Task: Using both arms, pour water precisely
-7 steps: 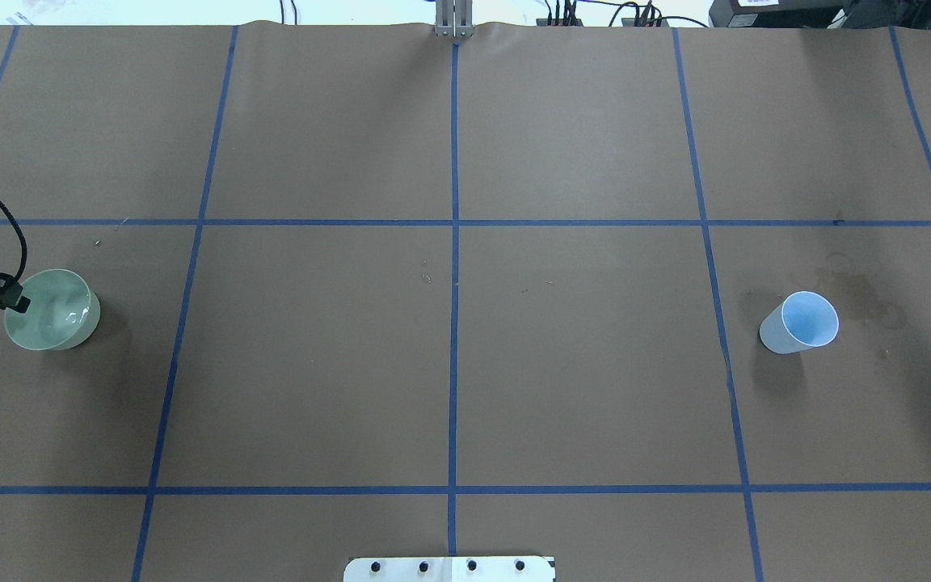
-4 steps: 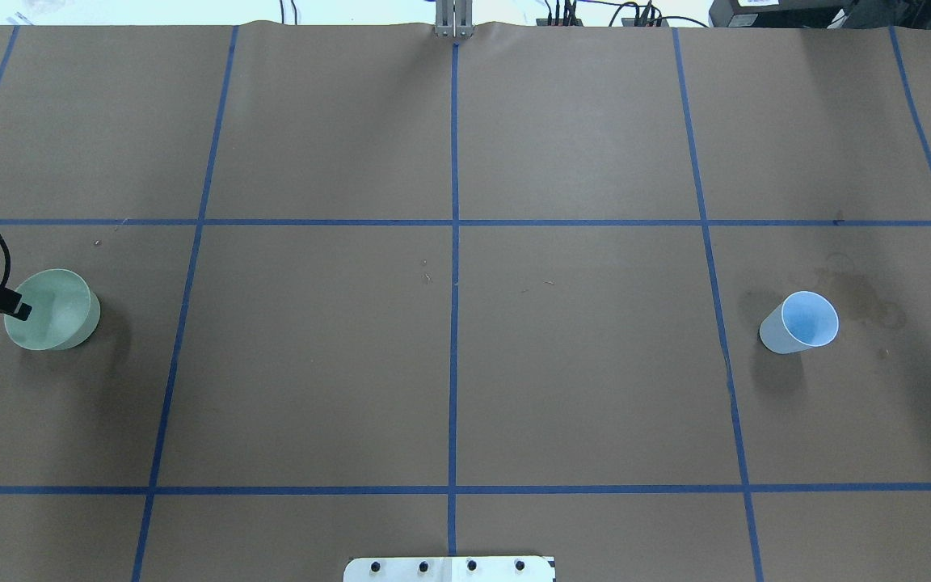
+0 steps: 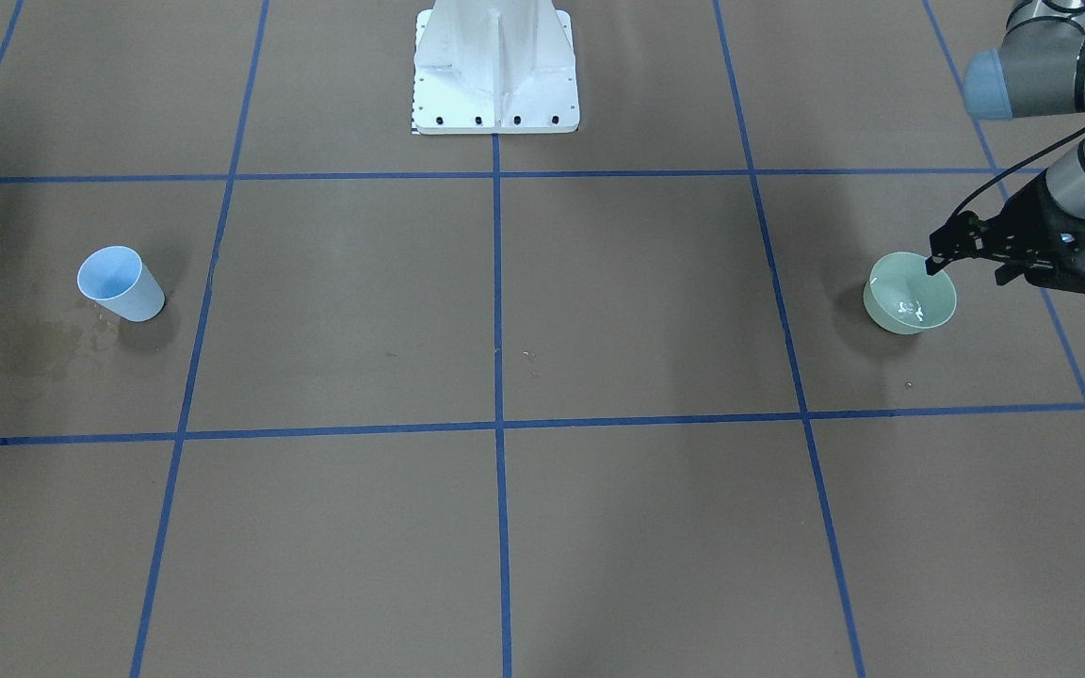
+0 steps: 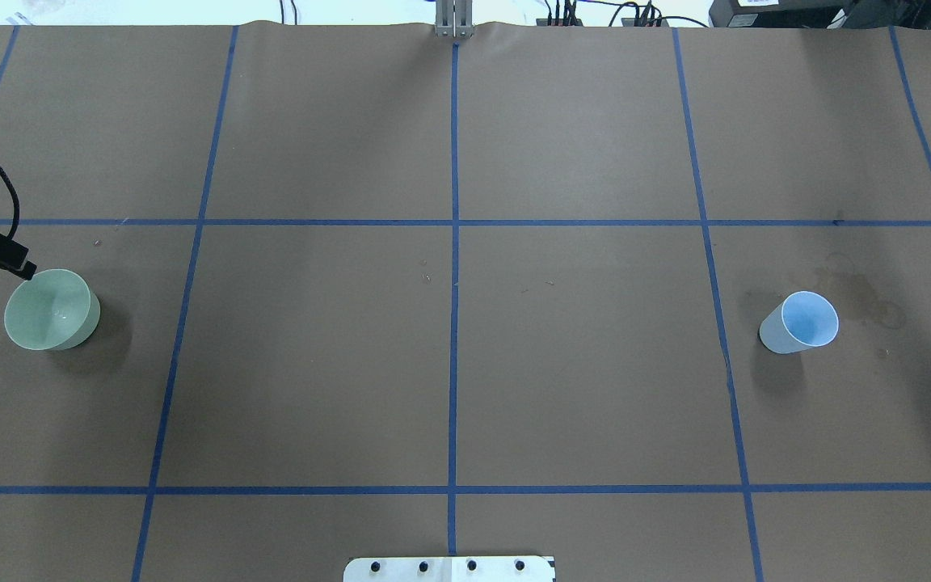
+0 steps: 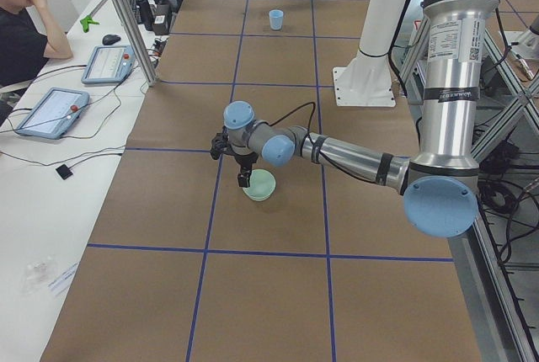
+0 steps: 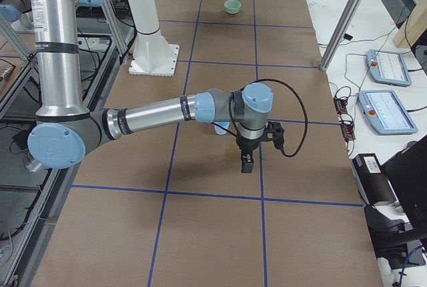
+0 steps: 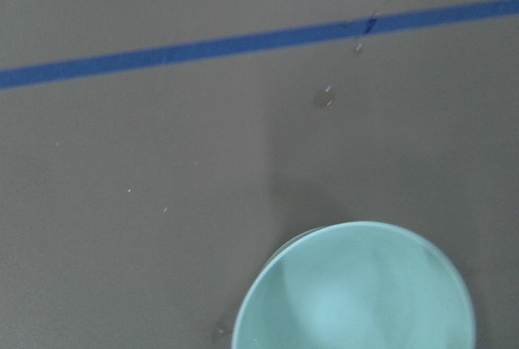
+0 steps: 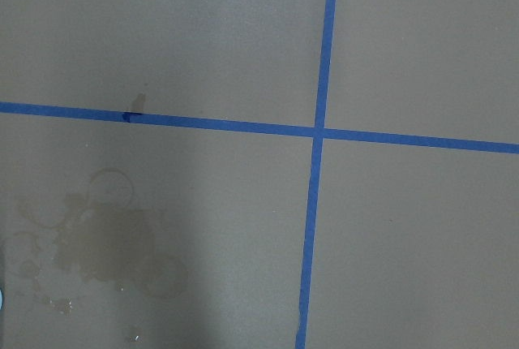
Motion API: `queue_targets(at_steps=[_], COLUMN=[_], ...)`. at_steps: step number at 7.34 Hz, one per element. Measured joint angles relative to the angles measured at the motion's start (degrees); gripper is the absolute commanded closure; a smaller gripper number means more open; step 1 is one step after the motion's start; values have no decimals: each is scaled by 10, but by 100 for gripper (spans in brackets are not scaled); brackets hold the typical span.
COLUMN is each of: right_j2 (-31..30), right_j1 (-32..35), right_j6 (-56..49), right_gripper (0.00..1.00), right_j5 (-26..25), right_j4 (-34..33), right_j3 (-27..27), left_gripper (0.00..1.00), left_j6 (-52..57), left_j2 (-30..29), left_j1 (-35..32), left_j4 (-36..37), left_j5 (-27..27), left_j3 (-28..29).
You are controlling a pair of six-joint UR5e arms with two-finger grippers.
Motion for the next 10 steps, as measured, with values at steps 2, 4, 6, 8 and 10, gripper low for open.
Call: queue_targets(at_steps=[2, 4, 6, 8, 10], right_j2=[-2, -15, -18, -14, -34], right_j1=[0, 1, 2, 2, 6], right_j6=[-2, 0, 7, 11, 14], right_gripper=[1, 1, 1, 1, 1], right_j5=[0, 2, 4, 3, 3], right_j4=[2, 62, 154, 201, 260], right_j3=[-7, -40, -94, -95, -108], left_gripper=[0, 0, 0, 0, 0], left_j6=[116, 228, 295, 304, 292], left_j2=[-24, -31, -15, 55, 78], left_j1=[-56, -148, -216, -251, -265], left_j4=[123, 181, 210, 160, 128], left_j5=[10, 11, 6, 2, 0], left_j3=[-40, -35, -10, 2, 3])
